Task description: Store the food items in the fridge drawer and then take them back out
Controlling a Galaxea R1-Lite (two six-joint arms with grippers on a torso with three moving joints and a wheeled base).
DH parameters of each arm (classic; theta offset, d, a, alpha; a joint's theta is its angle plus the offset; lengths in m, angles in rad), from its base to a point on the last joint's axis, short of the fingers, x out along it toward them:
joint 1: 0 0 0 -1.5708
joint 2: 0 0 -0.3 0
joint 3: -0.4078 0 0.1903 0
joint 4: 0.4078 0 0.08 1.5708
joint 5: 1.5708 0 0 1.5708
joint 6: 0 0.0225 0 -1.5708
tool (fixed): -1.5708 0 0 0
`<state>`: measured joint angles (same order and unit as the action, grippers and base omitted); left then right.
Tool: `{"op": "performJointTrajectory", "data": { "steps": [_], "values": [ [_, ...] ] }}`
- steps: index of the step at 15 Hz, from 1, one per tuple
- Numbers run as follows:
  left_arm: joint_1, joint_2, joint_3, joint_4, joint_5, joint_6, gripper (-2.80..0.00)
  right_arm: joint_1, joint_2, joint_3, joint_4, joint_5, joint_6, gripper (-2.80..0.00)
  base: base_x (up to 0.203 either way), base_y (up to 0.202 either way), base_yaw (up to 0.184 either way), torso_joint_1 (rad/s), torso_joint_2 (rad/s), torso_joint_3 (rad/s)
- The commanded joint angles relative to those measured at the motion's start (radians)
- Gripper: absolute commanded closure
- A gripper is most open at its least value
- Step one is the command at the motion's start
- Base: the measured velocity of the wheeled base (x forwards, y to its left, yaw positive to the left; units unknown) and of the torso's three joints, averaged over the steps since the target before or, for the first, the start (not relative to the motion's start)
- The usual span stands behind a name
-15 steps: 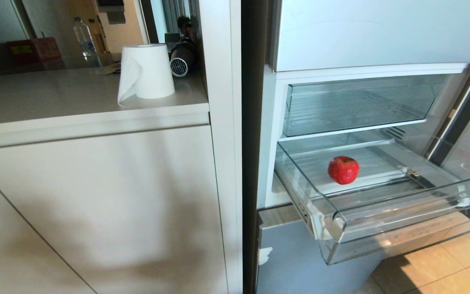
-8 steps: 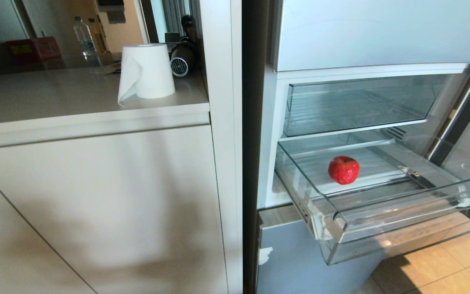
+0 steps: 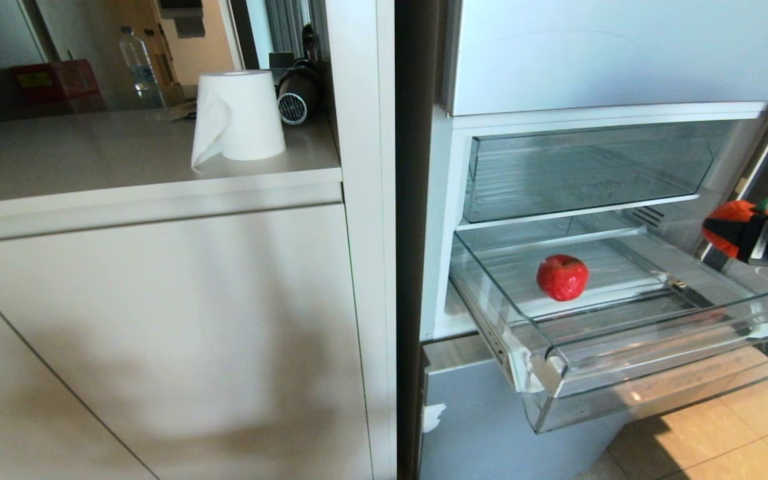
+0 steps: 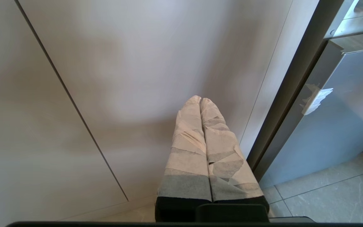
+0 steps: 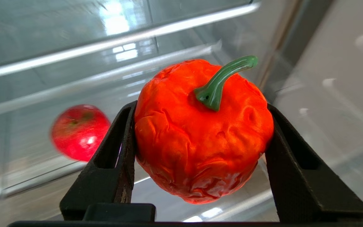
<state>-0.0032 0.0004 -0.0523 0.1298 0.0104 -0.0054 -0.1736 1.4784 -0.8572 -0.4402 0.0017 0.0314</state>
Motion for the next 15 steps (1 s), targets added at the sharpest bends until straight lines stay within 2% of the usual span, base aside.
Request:
{"op": "performJointTrajectory", "data": {
  "steps": [1, 10, 15],
  "values": [
    [0.000, 0.000, 0.000, 0.001, 0.000, -0.001, 0.00, 0.000, 0.127, -0.043, -0.004, 0.001, 0.001, 0.00, 0.000, 0.000, 0.000, 0.000, 0.00, 0.000],
    [0.000, 0.000, 0.000, 0.001, 0.000, -0.001, 0.00, 0.062, 0.367, -0.213, -0.006, 0.003, -0.052, 0.00, 0.000, 0.000, 0.000, 0.000, 0.00, 0.000],
    [0.000, 0.000, 0.000, 0.001, 0.000, -0.001, 0.00, 0.111, 0.477, -0.282, -0.007, -0.001, -0.052, 0.00, 0.000, 0.000, 0.000, 0.000, 0.00, 0.000]
  ]
}}
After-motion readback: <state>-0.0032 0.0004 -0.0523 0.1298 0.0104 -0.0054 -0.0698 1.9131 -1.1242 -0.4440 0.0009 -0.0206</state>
